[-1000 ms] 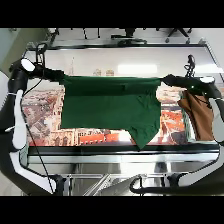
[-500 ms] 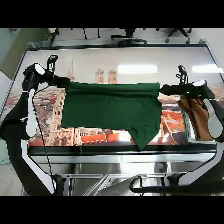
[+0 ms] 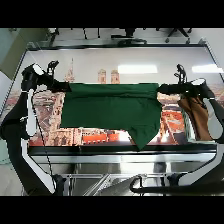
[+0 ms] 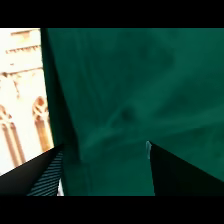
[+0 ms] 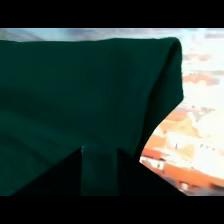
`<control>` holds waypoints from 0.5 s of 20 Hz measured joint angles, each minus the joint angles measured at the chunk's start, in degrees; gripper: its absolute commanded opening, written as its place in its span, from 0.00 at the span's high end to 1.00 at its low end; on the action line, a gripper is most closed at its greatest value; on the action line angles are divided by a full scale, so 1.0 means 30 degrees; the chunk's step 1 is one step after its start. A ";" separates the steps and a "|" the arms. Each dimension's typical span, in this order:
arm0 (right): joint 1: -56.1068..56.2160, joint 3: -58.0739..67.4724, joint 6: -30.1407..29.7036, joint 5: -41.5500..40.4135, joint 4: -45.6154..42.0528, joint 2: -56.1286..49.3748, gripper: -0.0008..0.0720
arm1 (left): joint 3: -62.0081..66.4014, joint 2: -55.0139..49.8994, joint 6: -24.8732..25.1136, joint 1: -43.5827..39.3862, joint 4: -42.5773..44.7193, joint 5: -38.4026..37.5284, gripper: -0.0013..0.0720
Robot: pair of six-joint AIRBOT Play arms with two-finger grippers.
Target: Fold the shirts.
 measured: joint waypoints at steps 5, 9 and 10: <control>-0.1617 -0.0408 0.3126 0.2229 -0.1668 0.3133 0.49 | -0.1537 0.1770 -0.1239 0.1457 0.0007 -0.2710 0.20; -0.3184 -0.3490 0.5406 0.4881 -0.3752 0.5901 0.49 | -0.7533 0.4546 -0.1435 0.3067 0.0015 -0.2892 0.20; -0.3490 -0.4670 0.5792 0.5275 -0.4197 0.6652 0.47 | -0.9202 0.5217 -0.1428 0.3373 -0.0029 -0.2550 0.20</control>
